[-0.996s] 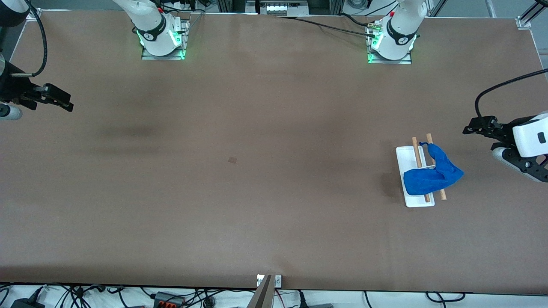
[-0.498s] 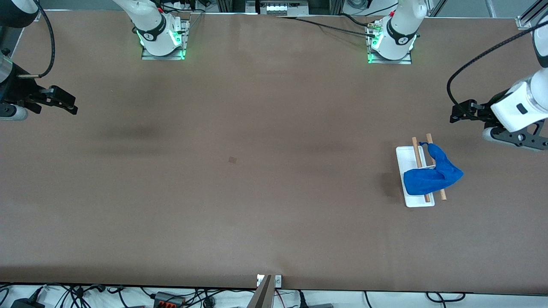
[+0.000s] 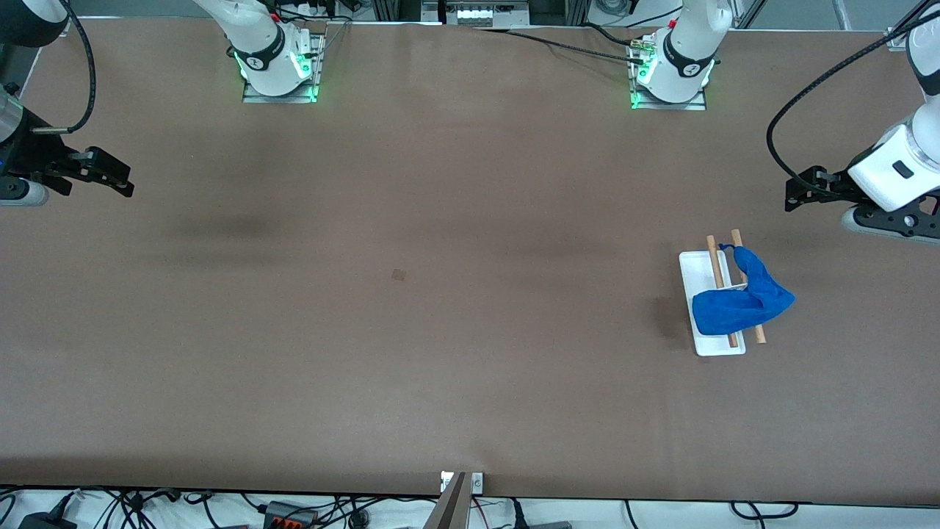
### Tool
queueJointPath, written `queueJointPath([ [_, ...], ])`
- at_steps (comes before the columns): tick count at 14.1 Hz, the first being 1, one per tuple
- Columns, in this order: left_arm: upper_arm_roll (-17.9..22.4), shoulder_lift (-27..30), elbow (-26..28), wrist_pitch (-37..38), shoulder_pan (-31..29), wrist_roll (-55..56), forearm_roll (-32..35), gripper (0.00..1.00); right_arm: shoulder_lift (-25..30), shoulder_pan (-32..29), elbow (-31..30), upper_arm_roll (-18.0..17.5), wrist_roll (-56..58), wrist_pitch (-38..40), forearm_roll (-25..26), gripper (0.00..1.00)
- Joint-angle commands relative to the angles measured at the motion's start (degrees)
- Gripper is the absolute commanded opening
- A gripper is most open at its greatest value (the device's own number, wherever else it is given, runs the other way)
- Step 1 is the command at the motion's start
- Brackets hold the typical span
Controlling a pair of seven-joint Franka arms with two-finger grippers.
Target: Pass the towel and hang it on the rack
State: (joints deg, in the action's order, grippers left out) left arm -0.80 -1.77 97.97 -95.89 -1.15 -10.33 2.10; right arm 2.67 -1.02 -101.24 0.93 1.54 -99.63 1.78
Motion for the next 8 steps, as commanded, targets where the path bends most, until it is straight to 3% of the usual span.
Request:
queueJointPath([
  [1,0.71,1.15,0.38,1.23,1.06,0.84,0.98,1.0,0.58,0.23,0.43,0.13,1.09,-0.04,-0.9,1.0],
  [8,1.94,1.15,0.38,1.41,0.97,0.75,-2.89,1.0,0.58,0.06,0.96,0.21,1.27,0.14,-0.9,1.0],
])
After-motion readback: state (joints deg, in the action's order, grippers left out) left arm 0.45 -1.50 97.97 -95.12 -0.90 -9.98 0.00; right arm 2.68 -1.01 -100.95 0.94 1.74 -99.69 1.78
